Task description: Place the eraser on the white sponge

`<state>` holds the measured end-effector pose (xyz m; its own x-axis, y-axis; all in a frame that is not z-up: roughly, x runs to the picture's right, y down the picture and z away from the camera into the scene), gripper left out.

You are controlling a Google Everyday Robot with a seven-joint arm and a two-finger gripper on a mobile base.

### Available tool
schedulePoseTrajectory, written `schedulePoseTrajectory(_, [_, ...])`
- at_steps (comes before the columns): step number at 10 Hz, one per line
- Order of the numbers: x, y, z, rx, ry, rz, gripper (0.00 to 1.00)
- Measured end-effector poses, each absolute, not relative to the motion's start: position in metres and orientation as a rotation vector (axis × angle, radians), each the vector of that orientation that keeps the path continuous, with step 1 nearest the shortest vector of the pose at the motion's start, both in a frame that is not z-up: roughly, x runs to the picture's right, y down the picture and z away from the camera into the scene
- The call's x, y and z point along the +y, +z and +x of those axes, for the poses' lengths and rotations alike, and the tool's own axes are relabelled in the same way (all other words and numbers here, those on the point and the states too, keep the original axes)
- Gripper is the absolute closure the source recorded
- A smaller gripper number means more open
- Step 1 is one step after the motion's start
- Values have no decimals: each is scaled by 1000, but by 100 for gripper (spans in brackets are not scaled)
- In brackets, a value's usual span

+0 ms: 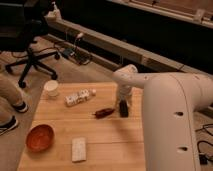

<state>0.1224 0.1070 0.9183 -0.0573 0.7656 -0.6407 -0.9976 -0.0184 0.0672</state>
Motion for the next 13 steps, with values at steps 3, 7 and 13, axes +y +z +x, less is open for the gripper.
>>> schedulePoseTrajectory(3, [115, 921, 122, 608, 1550, -524, 65])
schedulePoseTrajectory(7, [115, 922, 123, 620, 1551, -533, 97])
schedulePoseTrajectory(13, [57, 862, 89, 489, 1424, -413, 98])
